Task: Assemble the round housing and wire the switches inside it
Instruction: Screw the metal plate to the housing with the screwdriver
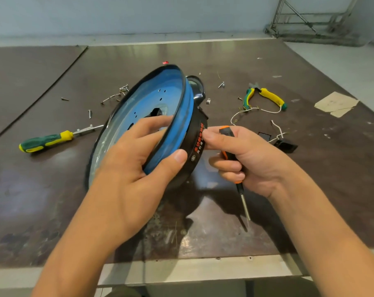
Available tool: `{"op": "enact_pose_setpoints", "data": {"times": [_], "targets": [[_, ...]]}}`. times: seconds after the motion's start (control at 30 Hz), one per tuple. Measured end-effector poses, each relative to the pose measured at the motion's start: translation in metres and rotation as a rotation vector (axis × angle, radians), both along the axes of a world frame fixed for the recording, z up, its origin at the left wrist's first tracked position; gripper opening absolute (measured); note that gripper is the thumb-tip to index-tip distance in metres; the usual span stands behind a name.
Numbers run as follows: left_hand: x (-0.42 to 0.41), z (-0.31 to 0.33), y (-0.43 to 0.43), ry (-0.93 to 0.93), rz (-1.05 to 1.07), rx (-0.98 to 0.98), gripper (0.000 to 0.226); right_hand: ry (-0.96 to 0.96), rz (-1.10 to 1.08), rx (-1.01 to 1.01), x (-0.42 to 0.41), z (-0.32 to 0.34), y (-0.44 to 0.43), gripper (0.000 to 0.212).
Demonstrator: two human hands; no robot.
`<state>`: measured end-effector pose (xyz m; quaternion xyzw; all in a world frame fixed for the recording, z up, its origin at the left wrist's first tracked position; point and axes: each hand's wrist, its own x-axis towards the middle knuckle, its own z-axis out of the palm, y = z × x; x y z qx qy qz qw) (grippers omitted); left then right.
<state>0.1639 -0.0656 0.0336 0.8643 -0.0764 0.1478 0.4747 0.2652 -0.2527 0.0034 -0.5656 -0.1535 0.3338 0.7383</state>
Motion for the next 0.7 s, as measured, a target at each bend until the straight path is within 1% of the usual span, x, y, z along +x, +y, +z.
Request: {"op": "enact_pose_setpoints", "data": {"times": [0.07,0.13,0.23,0.3,0.4,0.57,0.7], "targets": [[0.0,0.0,0.0,-0.009,0.002,0.017,0.032,-0.012,-0.011,0.01,0.0,-0.002,0.001,0.023],[0.0,-0.002,-0.001,-0.023,0.016,0.073,0.032,-0.024,-0.025,0.0,0.0,-0.003,0.001,0.025],[0.0,-0.005,-0.003,-0.032,0.044,0.201,0.035,-0.075,-0.058,-0.096,0.002,-0.002,-0.004,0.031],[0.0,-0.007,-0.005,-0.026,0.048,0.306,0.041,-0.103,-0.06,-0.173,0.003,-0.001,-0.008,0.031],[0.0,-0.009,-0.009,0.004,0.048,0.498,0.045,-0.101,0.001,-0.282,0.005,0.0,-0.014,0.024],[0.001,-0.016,-0.02,0.029,0.051,0.622,0.047,-0.028,0.059,-0.396,0.011,-0.003,-0.022,0.022],[0.003,-0.024,-0.027,0.068,0.01,0.791,0.047,-0.027,0.179,-0.553,0.015,-0.006,-0.03,0.017]]}}
